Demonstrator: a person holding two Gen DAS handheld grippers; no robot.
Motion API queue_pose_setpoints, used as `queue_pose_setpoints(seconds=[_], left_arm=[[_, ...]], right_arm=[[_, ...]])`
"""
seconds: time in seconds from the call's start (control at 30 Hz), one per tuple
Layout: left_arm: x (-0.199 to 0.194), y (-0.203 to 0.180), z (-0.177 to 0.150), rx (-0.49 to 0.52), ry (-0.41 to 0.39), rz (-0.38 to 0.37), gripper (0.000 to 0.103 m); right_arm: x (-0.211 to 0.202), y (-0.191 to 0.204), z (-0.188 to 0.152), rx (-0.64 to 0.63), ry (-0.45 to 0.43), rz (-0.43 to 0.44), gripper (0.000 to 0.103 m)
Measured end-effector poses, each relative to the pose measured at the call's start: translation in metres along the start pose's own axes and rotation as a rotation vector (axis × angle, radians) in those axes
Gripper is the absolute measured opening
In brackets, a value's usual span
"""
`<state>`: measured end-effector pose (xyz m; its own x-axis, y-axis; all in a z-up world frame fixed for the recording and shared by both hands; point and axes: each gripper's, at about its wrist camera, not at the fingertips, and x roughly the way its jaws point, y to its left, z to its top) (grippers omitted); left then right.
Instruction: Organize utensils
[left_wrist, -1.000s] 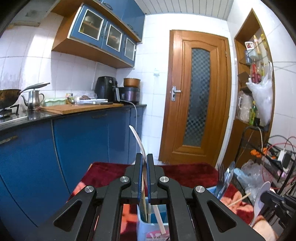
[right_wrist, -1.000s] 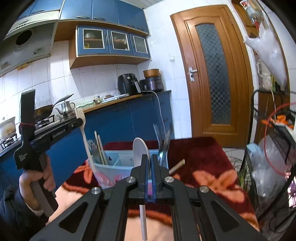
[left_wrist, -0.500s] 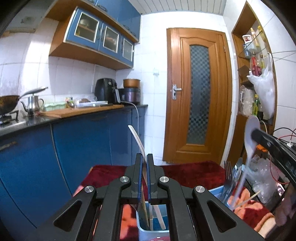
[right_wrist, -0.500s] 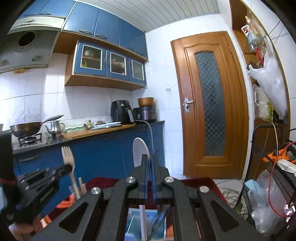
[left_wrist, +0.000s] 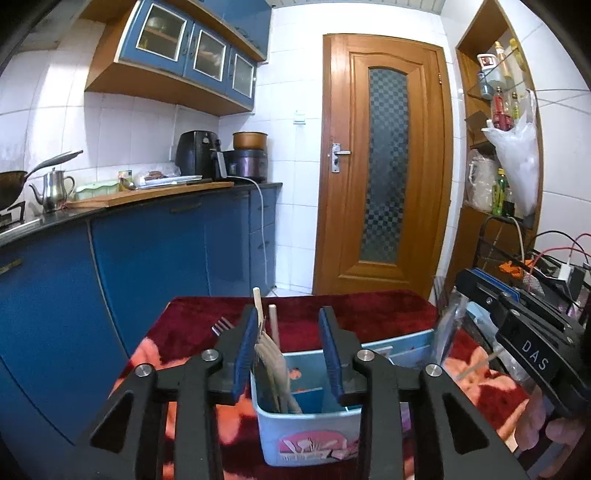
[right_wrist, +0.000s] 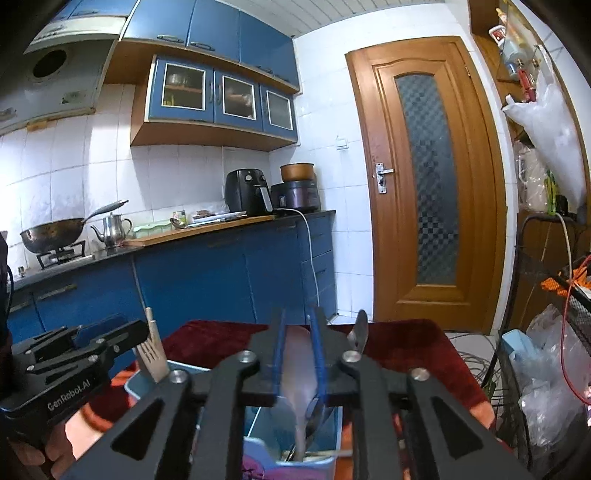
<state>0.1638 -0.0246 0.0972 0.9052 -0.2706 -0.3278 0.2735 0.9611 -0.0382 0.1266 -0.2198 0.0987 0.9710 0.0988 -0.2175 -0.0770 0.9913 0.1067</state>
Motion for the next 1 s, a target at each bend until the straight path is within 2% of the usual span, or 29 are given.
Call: queue_pose_setpoints(seconds=[0.27,0.47,0.57,0.63,0.73,0.8,1.0], left_arm=[[-0.031,-0.004,-0.002,-0.011,0.007,-0.028,0.036],[-0.066,-0.005,-0.002,-0.037,-0.004,-0.02,0.036],[-0.085,-0.003,-0.004,-0.055,-0.017,-0.009,0.044],[-0.096,-0.001,-0.007,-0.062,-0.029,-0.001,0.054],[-0.113,0.001,-0.016,-0.064,-0.041,0.024,0.067],[-0.12,0.001,-0.024,-0.065,-0.028,0.045,0.071],[-0.134,0.003,-0.053,-0.082,0.008,0.106,0.078]], right_arm=[[-0.035,0.002,0.007,0.024,-0.016,0.042,0.021],[-0.066,0.008,0.007,0.032,-0.018,0.074,0.025],[-0.081,0.012,0.005,0.044,-0.01,0.091,0.026],[-0.092,0.016,0.0,0.042,-0.008,0.098,0.028],[-0.108,0.019,-0.009,0.044,0.001,0.109,0.038],[-0.115,0.021,-0.016,0.05,0.015,0.11,0.049],[-0.136,0.023,-0.042,0.054,0.034,0.103,0.065]])
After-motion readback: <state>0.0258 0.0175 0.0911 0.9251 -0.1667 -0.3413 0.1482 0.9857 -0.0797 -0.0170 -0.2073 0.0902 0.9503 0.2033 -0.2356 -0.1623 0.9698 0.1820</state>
